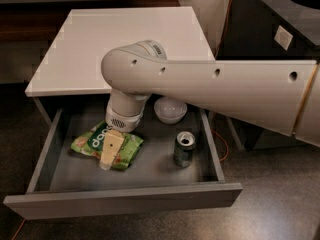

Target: Pick green rice chip bag from top drawer and place on counter

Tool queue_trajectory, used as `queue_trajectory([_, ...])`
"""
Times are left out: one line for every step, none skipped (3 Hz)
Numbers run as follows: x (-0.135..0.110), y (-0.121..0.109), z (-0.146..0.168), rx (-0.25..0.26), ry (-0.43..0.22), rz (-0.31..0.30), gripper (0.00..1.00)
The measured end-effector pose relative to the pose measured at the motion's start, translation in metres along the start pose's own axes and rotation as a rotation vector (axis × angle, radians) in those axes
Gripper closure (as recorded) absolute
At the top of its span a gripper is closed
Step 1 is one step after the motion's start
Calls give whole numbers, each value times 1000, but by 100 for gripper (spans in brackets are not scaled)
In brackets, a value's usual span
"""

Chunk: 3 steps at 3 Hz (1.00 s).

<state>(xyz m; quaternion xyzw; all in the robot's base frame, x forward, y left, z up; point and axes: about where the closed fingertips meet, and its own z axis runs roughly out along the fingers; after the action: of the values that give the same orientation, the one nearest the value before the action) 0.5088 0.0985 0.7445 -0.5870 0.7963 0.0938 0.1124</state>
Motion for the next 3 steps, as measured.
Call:
queue_trajectory([2,0,13,-19,-44,11,0])
queue_trajectory([3,-6,37,-25,-109,49,0])
queue_trajectory([-12,-23,58,9,-183,91,0])
